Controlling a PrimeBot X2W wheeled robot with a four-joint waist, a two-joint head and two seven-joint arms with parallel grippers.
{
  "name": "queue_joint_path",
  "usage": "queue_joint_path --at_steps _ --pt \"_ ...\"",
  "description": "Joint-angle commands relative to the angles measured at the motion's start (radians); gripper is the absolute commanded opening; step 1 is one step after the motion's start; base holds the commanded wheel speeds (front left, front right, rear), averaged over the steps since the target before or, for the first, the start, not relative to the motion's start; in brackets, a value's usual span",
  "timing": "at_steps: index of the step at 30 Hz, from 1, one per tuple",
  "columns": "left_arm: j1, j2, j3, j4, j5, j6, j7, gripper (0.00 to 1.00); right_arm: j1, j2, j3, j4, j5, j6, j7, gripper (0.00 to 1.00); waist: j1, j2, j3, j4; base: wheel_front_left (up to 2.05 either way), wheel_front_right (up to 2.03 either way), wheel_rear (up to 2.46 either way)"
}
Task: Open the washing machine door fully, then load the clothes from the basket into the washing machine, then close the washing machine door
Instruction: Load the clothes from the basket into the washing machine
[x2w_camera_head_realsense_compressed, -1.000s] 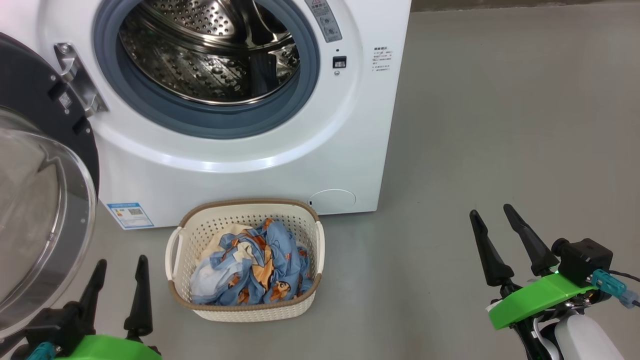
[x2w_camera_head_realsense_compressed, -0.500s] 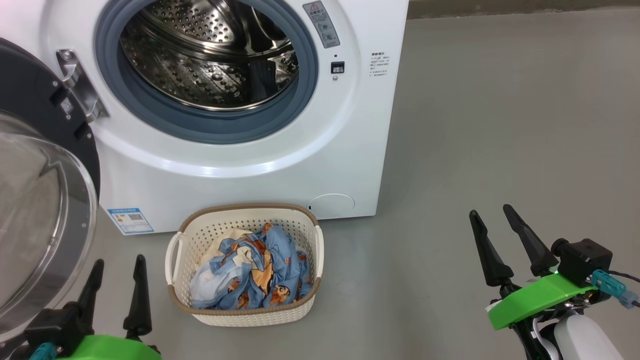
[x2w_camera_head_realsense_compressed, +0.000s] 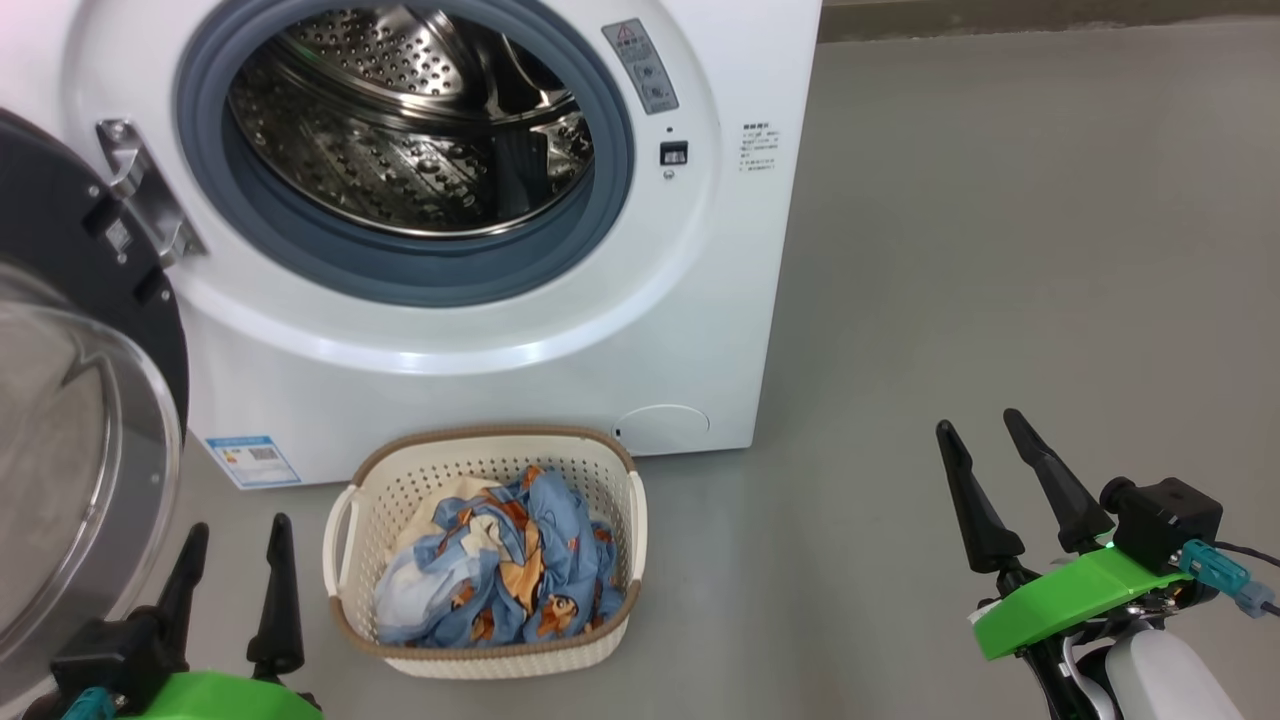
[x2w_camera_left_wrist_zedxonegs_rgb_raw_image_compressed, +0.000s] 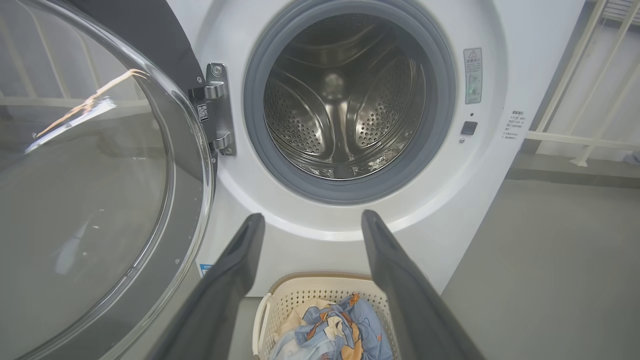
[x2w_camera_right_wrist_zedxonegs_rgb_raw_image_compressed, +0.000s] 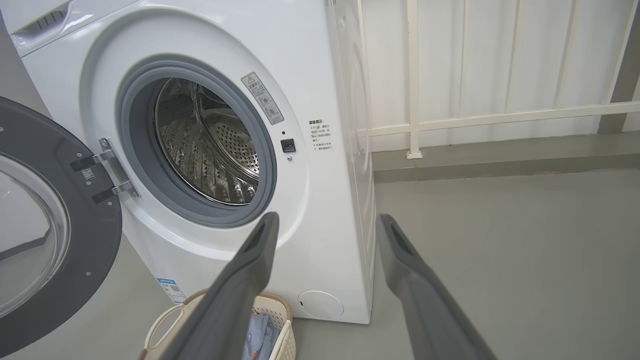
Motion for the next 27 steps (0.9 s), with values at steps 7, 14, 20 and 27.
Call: queue_joint_path --at_steps 7,14,20,27 --pt "-0.036 0.021 0.042 -0.017 0.008 -0.003 -0.011 1.0 -0.014 0.0 0.017 -0.033 -0.003 0.002 -0.012 1.0 0.0 0.0 0.008 0.005 1.18 -1.18 0.0" --pt "-0.041 0.022 0.042 -0.019 0.005 -0.002 -0.011 1.0 -0.017 0.002 0.016 -0.034 -0.003 0.002 -0.012 1.0 0.0 0.0 0.013 0.007 1.19 -1.19 0.0" --pt "-0.04 0.02 0.046 -0.024 0.004 0.001 -0.011 1.0 -0.017 0.005 0.016 -0.035 -0.005 0.002 -0.012 1.0 0.0 0.0 0.013 0.006 0.92 -0.92 0.0" --pt "-0.042 0.021 0.047 -0.028 0.002 0.0 -0.011 1.0 -0.018 0.007 0.015 -0.037 -0.006 0.002 -0.012 1.0 0.0 0.0 0.018 0.009 0.15 -0.15 0.0"
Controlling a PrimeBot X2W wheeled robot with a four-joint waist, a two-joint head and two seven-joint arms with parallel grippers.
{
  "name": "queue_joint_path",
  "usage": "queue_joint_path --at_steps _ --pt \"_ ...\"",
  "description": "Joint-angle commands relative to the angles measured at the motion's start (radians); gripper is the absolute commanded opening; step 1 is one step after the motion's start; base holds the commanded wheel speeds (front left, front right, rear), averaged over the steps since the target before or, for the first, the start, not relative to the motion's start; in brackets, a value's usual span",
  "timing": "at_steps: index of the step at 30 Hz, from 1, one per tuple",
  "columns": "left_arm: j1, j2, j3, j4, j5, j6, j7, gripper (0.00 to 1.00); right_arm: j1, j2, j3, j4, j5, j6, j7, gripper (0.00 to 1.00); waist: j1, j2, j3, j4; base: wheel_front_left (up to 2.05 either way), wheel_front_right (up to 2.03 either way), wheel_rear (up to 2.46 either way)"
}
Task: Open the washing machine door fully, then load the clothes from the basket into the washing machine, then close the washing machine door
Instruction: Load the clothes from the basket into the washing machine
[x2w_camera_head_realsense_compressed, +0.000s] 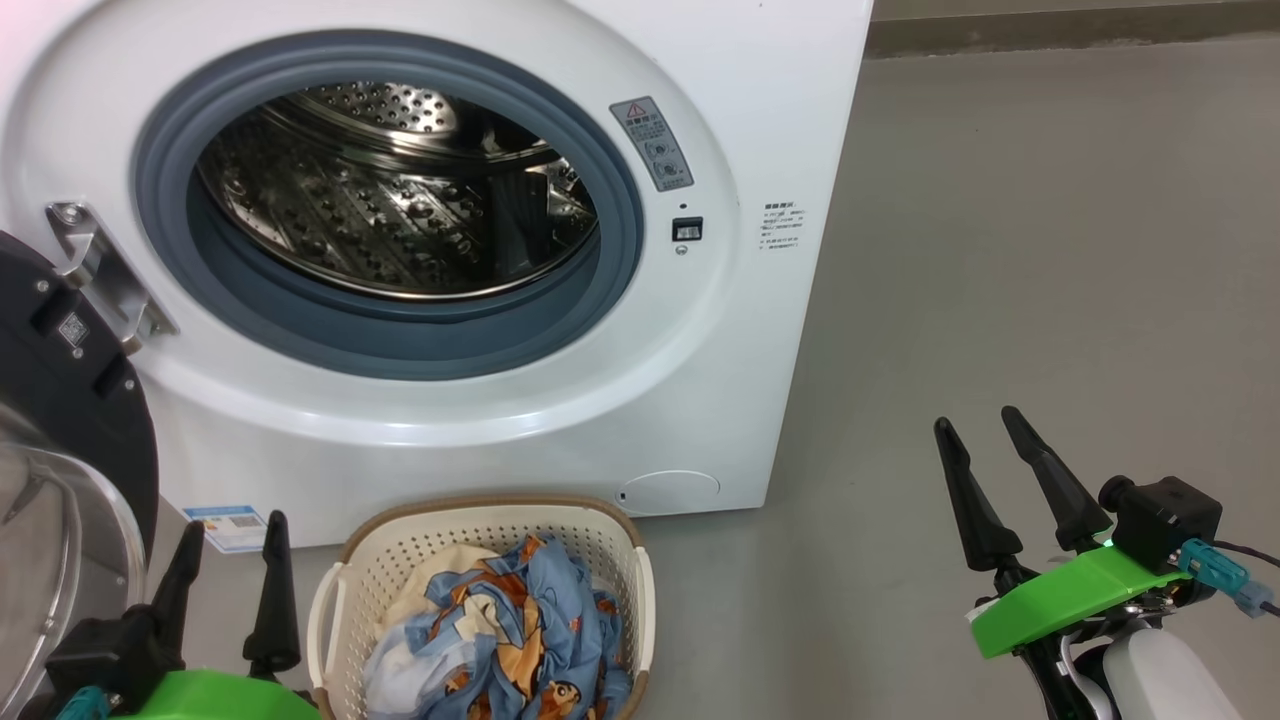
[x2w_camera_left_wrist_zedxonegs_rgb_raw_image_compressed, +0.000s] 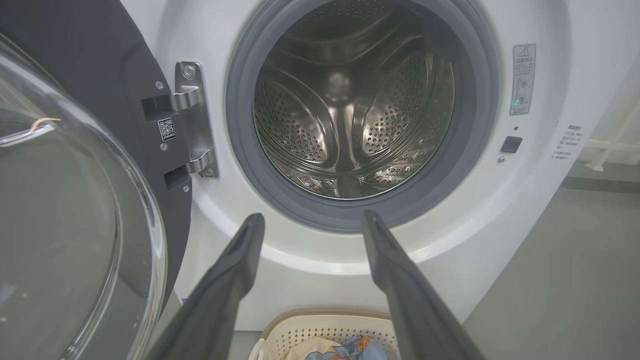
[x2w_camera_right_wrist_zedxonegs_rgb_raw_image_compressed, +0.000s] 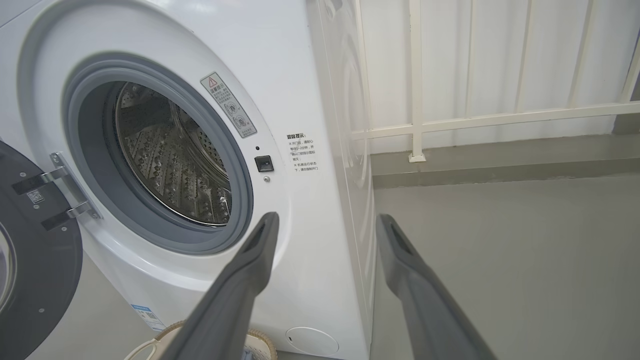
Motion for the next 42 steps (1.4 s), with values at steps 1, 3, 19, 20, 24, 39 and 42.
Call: queue_joint_path --at_steps 1,3,19,20,24,39,42 --pt "-0.042 0.021 0.04 -0.026 0.002 -0.001 -0.011 1.0 -0.019 0.0 0.017 -0.029 -0.006 0.002 -0.012 1.0 0.0 -0.0001 0.002 0.001 0.0 0.0 0.0" --pt "-0.042 0.021 0.04 -0.026 0.002 0.0 -0.011 1.0 -0.02 0.0 0.018 -0.029 -0.007 0.002 -0.012 1.0 0.0 -0.0001 0.003 0.002 0.0 0.0 0.0" --pt "-0.043 0.018 0.034 -0.026 -0.002 0.004 -0.011 1.0 -0.026 -0.004 0.031 -0.026 -0.002 0.002 -0.012 1.0 0.0 -0.0001 0.008 0.009 0.0 0.0 0.0" --pt "-0.044 0.017 0.034 -0.026 -0.002 0.005 -0.011 1.0 -0.027 -0.005 0.032 -0.026 -0.001 0.002 -0.012 1.0 0.0 -0.0001 0.009 0.009 0.0 0.0 0.0" --pt "-0.045 0.015 0.034 -0.027 -0.002 0.005 -0.011 1.0 -0.03 -0.007 0.033 -0.024 -0.001 0.002 -0.012 1.0 0.0 -0.0001 0.013 0.008 0.0 0.0 0.0" --pt "-0.077 0.005 0.016 0.013 -0.012 -0.013 -0.01 1.0 -0.049 -0.003 0.041 -0.029 -0.002 0.002 -0.012 1.0 0.0 -0.0001 0.083 -0.004 0.0 0.0 0.0" --pt "-0.096 0.003 0.014 0.036 -0.016 -0.017 -0.01 1.0 -0.06 -0.002 0.042 -0.031 -0.003 0.002 -0.012 1.0 0.0 -0.0001 0.112 -0.012 0.0 0.0 0.0"
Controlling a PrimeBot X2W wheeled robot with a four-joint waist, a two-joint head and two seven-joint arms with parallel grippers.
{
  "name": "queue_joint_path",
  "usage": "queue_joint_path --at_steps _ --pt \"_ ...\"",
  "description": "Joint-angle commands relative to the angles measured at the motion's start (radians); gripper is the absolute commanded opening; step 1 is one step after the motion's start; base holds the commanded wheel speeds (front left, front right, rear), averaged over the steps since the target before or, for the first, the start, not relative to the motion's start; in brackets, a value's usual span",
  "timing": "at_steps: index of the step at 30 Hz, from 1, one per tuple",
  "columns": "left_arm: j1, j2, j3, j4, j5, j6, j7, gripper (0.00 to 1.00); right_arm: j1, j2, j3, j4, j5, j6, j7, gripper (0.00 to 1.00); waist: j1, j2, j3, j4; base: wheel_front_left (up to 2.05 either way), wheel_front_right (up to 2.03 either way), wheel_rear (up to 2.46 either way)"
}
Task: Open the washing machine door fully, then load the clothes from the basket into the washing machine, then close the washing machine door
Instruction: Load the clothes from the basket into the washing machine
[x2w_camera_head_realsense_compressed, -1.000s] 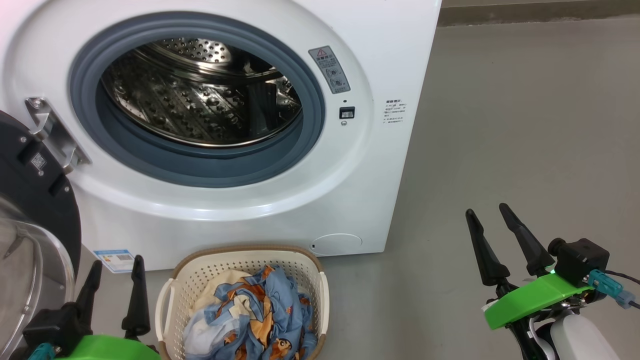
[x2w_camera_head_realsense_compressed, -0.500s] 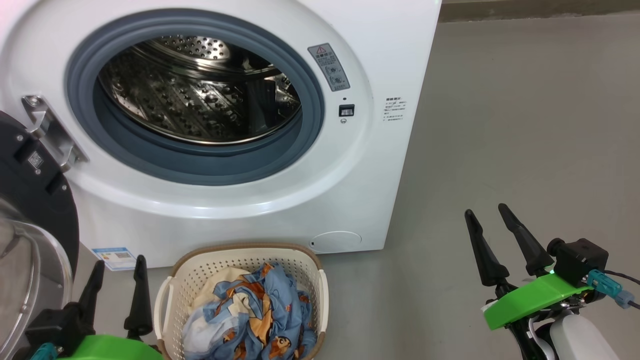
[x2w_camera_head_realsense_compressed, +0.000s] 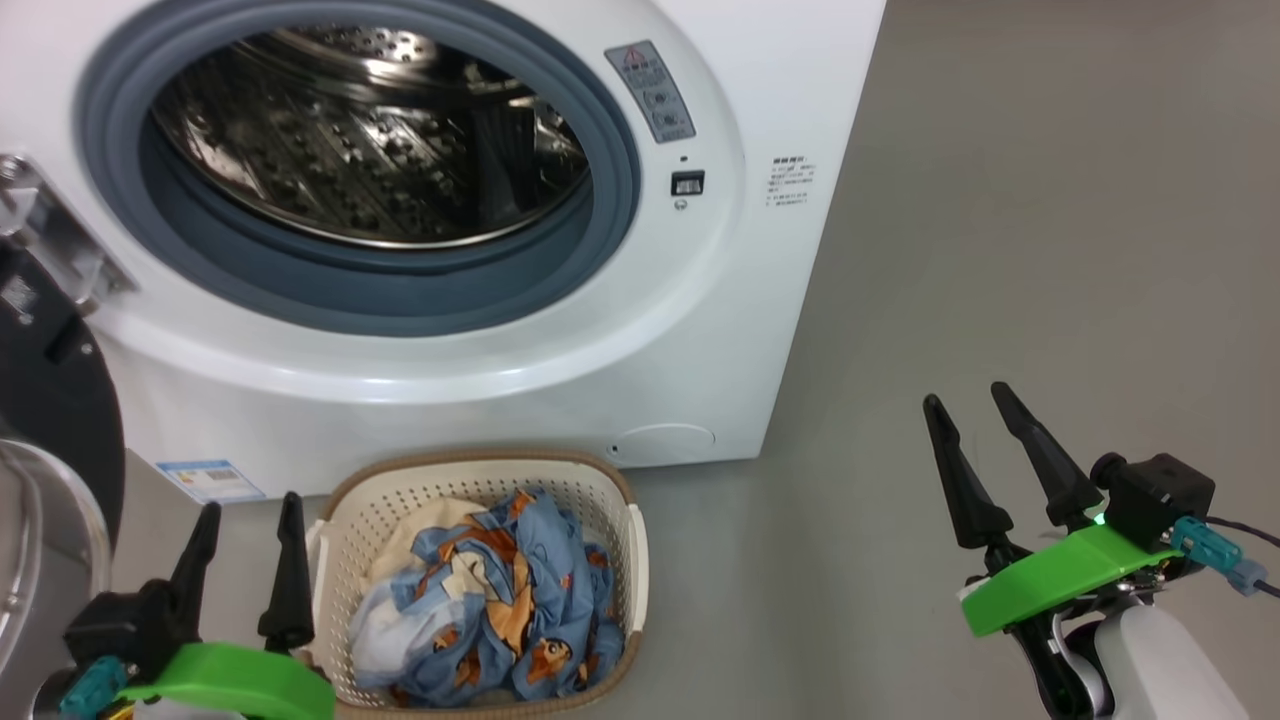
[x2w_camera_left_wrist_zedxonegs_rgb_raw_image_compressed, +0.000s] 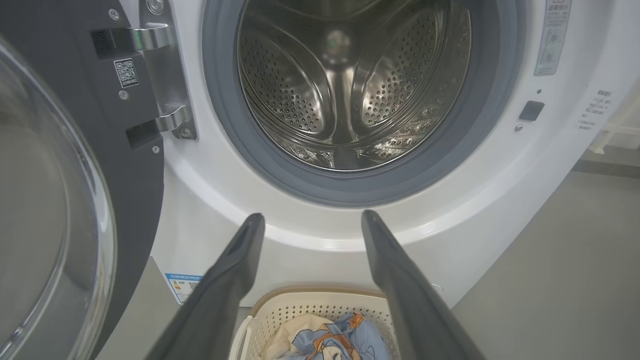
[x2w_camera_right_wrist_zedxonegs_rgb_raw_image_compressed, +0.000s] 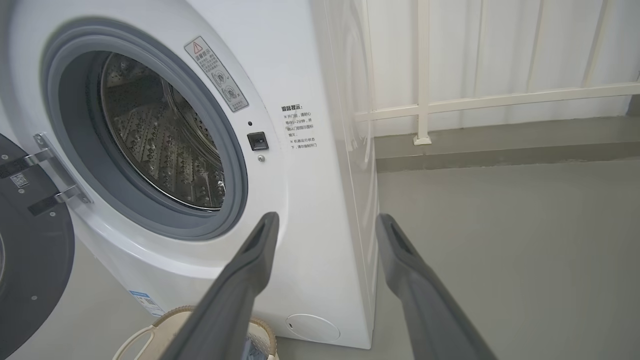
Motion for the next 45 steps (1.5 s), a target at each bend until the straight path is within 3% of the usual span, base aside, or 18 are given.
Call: queue_joint_path --at_steps 1,21,32,45 --pt "-0.056 0.015 0.034 -0.002 -0.008 -0.004 -0.01 1.0 -0.032 0.0 0.025 -0.03 -0.004 0.002 -0.012 1.0 0.0 0.0 0.04 -0.012 0.0 0.0 0.0" --pt "-0.233 0.022 0.007 0.208 -0.04 -0.069 -0.003 1.0 -0.115 0.046 0.02 -0.065 -0.031 0.002 -0.012 1.0 0.0 0.0 0.279 -0.073 0.0 0.0 0.0" --pt "-0.416 0.05 -0.044 0.491 -0.068 -0.124 0.025 1.0 -0.187 0.085 0.016 -0.104 -0.051 0.002 -0.012 1.0 0.0 0.0 0.454 -0.122 0.0 0.0 0.0" --pt "-0.639 0.076 -0.181 0.753 -0.128 -0.137 0.094 1.0 -0.244 0.119 0.018 -0.136 -0.06 0.002 -0.012 1.0 0.0 0.0 0.625 -0.174 0.0 0.0 0.0"
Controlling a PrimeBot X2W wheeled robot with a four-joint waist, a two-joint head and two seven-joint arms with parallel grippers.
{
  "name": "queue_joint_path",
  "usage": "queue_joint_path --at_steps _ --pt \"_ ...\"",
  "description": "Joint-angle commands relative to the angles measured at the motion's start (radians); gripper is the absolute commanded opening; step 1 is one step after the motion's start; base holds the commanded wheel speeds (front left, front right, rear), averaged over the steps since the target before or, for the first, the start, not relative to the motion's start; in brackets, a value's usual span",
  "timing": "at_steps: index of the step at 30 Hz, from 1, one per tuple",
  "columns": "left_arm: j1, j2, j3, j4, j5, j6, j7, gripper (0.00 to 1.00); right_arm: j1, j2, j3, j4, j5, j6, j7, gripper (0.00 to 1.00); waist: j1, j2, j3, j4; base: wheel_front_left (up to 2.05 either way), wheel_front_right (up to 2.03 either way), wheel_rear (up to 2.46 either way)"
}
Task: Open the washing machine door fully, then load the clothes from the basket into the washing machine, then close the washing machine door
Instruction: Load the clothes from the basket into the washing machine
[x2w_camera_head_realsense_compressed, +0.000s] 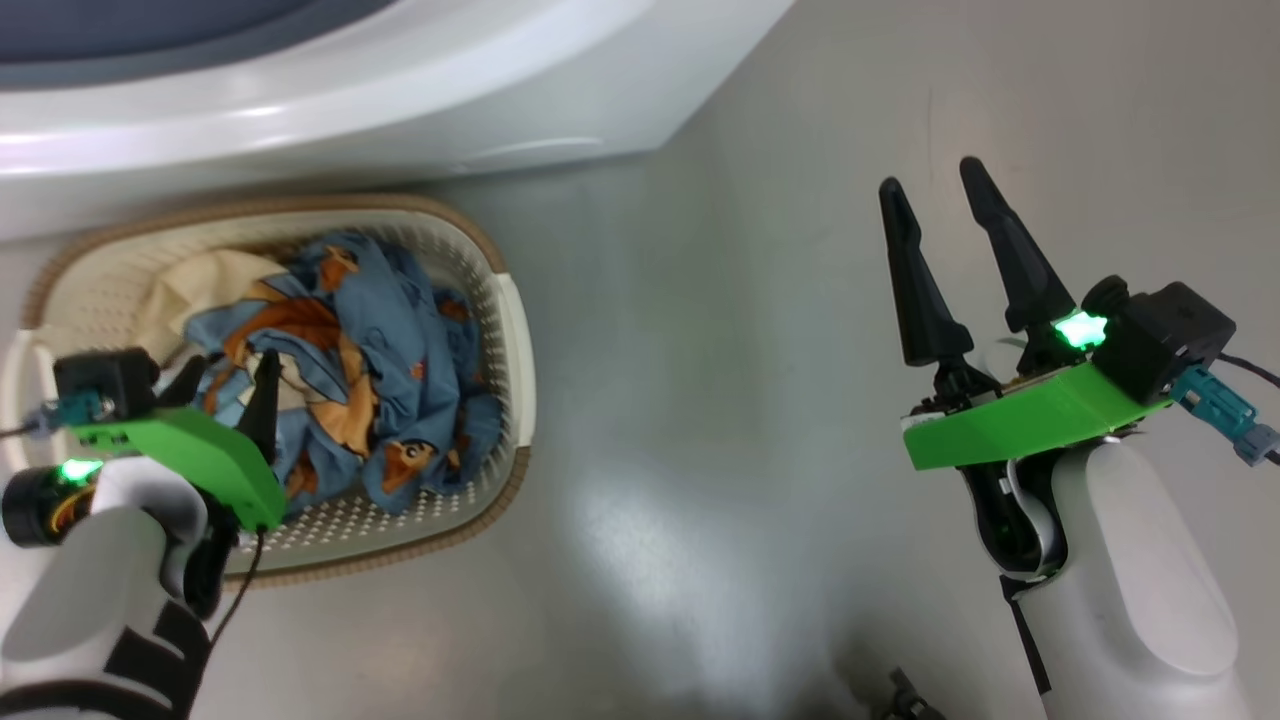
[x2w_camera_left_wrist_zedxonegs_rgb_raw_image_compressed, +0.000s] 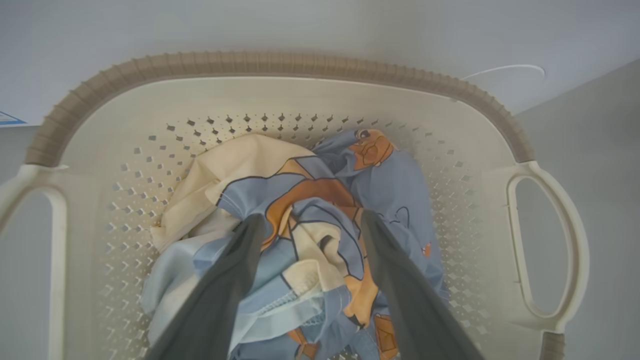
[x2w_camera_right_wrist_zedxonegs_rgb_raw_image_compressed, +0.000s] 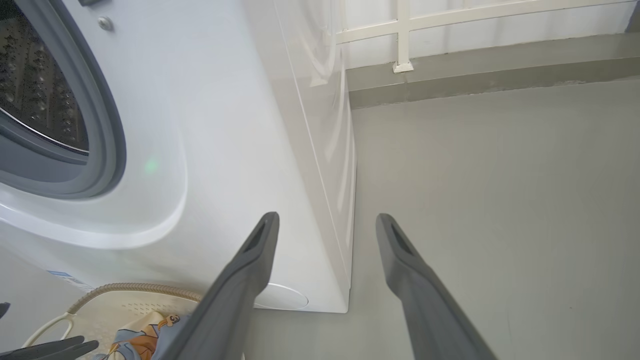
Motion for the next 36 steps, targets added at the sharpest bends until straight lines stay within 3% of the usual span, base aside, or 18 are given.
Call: queue_joint_path --at_steps 1,8,27,28,29,30,36 --pt "-0.023 0.045 0.006 0.007 -0.023 -0.002 0.01 1.0 0.006 0.011 0.022 -0.032 -0.005 0.002 -0.005 1.0 0.0 -0.0001 0.069 -0.04 0.0 0.0 0.0" --pt "-0.105 0.08 -0.058 0.076 -0.059 -0.002 0.045 1.0 -0.007 0.019 0.019 -0.051 0.001 0.002 -0.005 1.0 0.0 -0.0001 0.13 -0.078 0.0 0.0 0.0" --pt "-0.286 0.099 -0.18 0.277 -0.114 -0.002 0.215 1.0 -0.015 0.022 0.042 -0.077 0.054 0.002 -0.005 1.0 0.0 -0.0001 0.213 -0.147 0.0 0.0 0.0" --pt "-0.288 0.097 -0.183 0.275 -0.119 -0.002 0.215 0.9 -0.014 0.022 0.04 -0.078 0.054 0.002 -0.005 1.0 0.0 -0.0001 0.215 -0.146 0.0 0.0 0.0" --pt "-0.289 0.097 -0.187 0.274 -0.123 -0.002 0.213 0.36 -0.013 0.022 0.039 -0.078 0.054 0.002 -0.005 1.0 0.0 -0.0001 0.215 -0.145 0.0 0.0 0.0" --pt "-0.29 0.097 -0.189 0.273 -0.129 -0.002 0.212 0.0 -0.014 0.022 0.039 -0.077 0.054 0.002 -0.005 1.0 0.0 -0.0001 0.216 -0.144 0.0 0.0 0.0" --pt "-0.279 0.089 -0.205 0.262 -0.166 -0.002 0.197 0.0 -0.027 0.022 0.048 -0.066 0.06 0.002 -0.005 1.0 0.0 -0.0001 0.198 -0.134 0.0 0.0 0.0"
